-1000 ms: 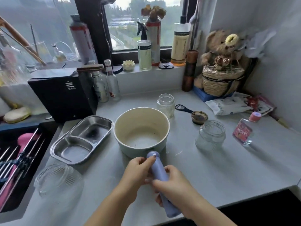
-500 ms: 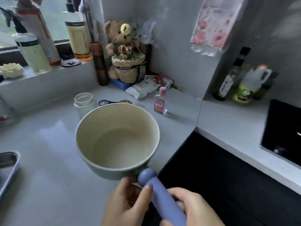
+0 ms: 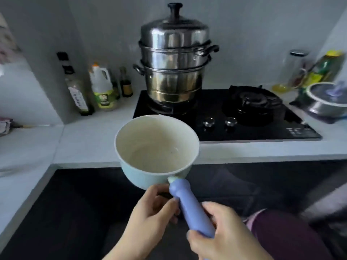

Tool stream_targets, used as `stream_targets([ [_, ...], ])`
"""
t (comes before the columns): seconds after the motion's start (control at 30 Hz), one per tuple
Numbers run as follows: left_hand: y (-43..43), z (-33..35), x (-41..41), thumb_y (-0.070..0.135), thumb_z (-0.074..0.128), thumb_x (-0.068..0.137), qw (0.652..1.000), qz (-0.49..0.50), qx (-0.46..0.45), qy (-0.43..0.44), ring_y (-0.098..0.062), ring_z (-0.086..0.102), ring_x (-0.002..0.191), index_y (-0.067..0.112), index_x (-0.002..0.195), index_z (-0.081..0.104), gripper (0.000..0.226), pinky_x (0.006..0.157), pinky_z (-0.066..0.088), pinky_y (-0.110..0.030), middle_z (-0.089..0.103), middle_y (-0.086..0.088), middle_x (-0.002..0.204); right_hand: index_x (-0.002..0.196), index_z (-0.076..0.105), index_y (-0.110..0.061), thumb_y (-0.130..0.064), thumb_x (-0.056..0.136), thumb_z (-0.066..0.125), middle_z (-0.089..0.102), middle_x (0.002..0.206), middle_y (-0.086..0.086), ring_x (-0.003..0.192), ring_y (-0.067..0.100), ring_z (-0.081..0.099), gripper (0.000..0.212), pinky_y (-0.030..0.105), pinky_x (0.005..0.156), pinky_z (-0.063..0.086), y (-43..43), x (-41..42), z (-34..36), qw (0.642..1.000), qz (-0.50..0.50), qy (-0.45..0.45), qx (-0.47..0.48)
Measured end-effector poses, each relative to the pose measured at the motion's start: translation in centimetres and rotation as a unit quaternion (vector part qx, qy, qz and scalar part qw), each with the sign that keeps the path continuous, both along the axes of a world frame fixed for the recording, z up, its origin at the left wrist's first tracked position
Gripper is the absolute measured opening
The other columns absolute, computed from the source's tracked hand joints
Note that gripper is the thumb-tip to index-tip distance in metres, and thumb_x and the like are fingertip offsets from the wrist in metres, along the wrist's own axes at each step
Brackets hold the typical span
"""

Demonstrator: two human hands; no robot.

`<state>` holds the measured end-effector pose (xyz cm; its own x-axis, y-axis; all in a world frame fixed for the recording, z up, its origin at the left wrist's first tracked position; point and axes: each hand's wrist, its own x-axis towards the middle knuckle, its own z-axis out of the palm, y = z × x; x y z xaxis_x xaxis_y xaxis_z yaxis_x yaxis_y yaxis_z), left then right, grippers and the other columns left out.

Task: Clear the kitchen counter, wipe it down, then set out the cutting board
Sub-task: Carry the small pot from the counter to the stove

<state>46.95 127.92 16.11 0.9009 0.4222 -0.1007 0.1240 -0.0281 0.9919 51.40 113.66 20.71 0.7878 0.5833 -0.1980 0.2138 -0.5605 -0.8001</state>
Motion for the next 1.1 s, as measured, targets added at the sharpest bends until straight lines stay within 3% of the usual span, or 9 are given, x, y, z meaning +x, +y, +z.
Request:
stream_targets([
  [0.03, -1.3, -0.2, 1.8, 0.023, 0.063, 0.074, 1.0, -0.025, 0.0, 0.005, -0.015, 0.06, 0.056, 0.019, 0.088, 0.062, 0.015, 0.054, 0.046, -0.022, 0.065, -0.005, 0.056, 0.068, 0.06, -0.03, -0.022, 0.068, 0.059, 0.051, 0.053, 0.002, 0.06, 0.025, 0.056, 0.008, 0.026, 0.054, 0.044, -1.4, 1.4, -0.4, 0.999, -0.027, 0.019, -0.008],
  [0.13, -4.2, -0.3, 6.7, 0.018, 0.059, 0.082, 0.995, -0.096, -0.002, 0.017, -0.011, 0.058, 0.056, 0.029, 0.091, 0.061, 0.014, 0.055, 0.048, -0.02, 0.065, -0.004, 0.06, 0.078, 0.057, -0.006, -0.02, 0.068, 0.062, 0.06, 0.056, 0.008, 0.055, 0.025, 0.064, 0.018, 0.033, 0.058, 0.052, -4.2, 5.3, -1.0, 0.995, -0.093, 0.043, 0.01],
  [0.27, -5.8, 0.2, 12.9, 0.024, 0.058, 0.083, 0.986, -0.165, 0.001, 0.028, -0.012, 0.059, 0.06, 0.031, 0.101, 0.056, 0.019, 0.063, 0.05, -0.028, 0.065, -0.007, 0.068, 0.079, 0.058, -0.004, -0.017, 0.07, 0.062, 0.058, 0.049, 0.007, 0.046, 0.021, 0.06, 0.016, 0.037, 0.051, 0.05, -5.6, 10.0, -1.0, 0.985, -0.165, 0.049, 0.031],
  [0.37, -5.4, 0.1, 17.3, 0.02, 0.059, 0.083, 0.979, -0.2, 0.005, 0.02, -0.011, 0.062, 0.063, 0.027, 0.101, 0.056, 0.02, 0.06, 0.049, -0.025, 0.066, -0.004, 0.07, 0.075, 0.059, -0.007, -0.016, 0.071, 0.062, 0.058, 0.048, 0.006, 0.044, 0.015, 0.059, 0.011, 0.025, 0.048, 0.044, -5.5, 13.1, -1.5, 0.978, -0.198, 0.046, 0.036],
  [0.5, -3.5, 1.0, 22.5, 0.027, 0.066, 0.069, 0.968, -0.252, 0.012, -0.007, -0.008, 0.058, 0.057, 0.029, 0.095, 0.057, 0.028, 0.053, 0.043, -0.013, 0.065, -0.002, 0.067, 0.082, 0.067, -0.015, -0.031, 0.071, 0.064, 0.06, 0.064, -0.003, 0.073, 0.012, 0.064, 0.02, 0.01, 0.062, 0.042, -4.6, 17.1, -0.4, 0.972, -0.235, 0.006, -0.001],
  [0.6, -2.3, 2.1, 26.1, 0.03, 0.065, 0.061, 0.959, -0.283, -0.01, -0.023, -0.013, 0.058, 0.057, 0.03, 0.095, 0.058, 0.034, 0.057, 0.044, -0.019, 0.062, 0.0, 0.059, 0.088, 0.069, -0.01, -0.023, 0.07, 0.072, 0.069, 0.074, 0.003, 0.095, 0.022, 0.067, 0.024, 0.016, 0.071, 0.047, -3.2, 19.7, 1.0, 0.975, -0.222, 0.008, -0.009],
  [0.67, -1.9, 2.8, 28.5, 0.031, 0.066, 0.061, 0.956, -0.29, -0.009, -0.036, -0.016, 0.057, 0.06, 0.034, 0.095, 0.057, 0.035, 0.061, 0.045, -0.024, 0.061, -0.001, 0.062, 0.076, 0.069, -0.004, -0.027, 0.071, 0.071, 0.07, 0.069, 0.014, 0.081, 0.016, 0.069, 0.024, 0.023, 0.061, 0.044, -2.7, 21.4, 1.8, 0.951, -0.307, -0.014, -0.008],
  [0.8, -1.4, 3.2, 32.3, 0.019, 0.07, 0.075, 0.953, -0.299, 0.004, -0.053, -0.009, 0.052, 0.058, 0.038, 0.099, 0.051, 0.037, 0.058, 0.042, -0.016, 0.06, -0.002, 0.068, 0.061, 0.05, -0.002, -0.018, 0.069, 0.061, 0.046, 0.039, 0.007, 0.037, 0.016, 0.045, 0.021, 0.017, 0.042, 0.033, -2.2, 25.8, 3.7, 0.946, -0.323, 0.025, 0.027],
  [1.1, 1.7, 1.6, 38.7, 0.006, 0.066, 0.076, 0.992, -0.116, 0.055, -0.004, -0.017, 0.063, 0.06, 0.021, 0.086, 0.062, 0.019, 0.057, 0.044, -0.024, 0.067, -0.005, 0.063, 0.064, 0.05, -0.002, -0.002, 0.073, 0.059, 0.052, 0.047, 0.008, 0.036, 0.02, 0.046, 0.013, 0.022, 0.038, 0.038, -6.5, 36.3, 3.7, 0.933, -0.346, 0.02, 0.093],
])
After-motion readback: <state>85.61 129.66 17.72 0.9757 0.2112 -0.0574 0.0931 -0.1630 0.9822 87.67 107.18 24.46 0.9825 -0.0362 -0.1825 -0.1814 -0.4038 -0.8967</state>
